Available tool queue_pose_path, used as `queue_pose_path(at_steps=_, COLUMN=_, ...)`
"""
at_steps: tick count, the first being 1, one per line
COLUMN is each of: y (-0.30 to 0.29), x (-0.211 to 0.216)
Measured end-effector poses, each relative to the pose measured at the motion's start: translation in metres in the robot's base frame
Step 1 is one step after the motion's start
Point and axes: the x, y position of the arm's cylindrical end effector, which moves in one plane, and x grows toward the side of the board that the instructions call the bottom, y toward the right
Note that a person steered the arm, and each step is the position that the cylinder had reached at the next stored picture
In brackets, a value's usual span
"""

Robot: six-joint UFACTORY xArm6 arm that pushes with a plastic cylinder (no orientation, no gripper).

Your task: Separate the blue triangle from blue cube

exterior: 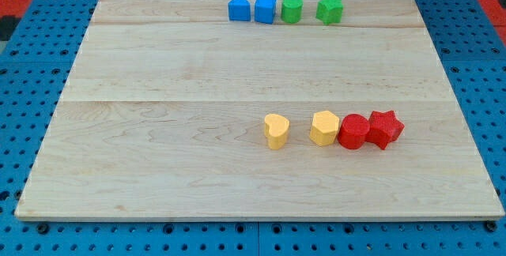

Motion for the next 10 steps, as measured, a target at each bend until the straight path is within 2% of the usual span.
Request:
queue_pose_path(at_steps=1, y=-0.07, x=-0.001)
queue_pose_path(at_steps=3, y=-0.298, x=0.001)
queue_pose_path(at_steps=4, y=-0.38, x=0.004)
queue_pose_path(at_steps=5, y=-0.384, x=0.014)
queue_pose_path(at_steps=7, y=-0.351, x=0.003)
queue_pose_path(at_steps=9, y=-0.327, x=0.048)
queue_pose_path(at_steps=10, y=-0.403, x=0.056)
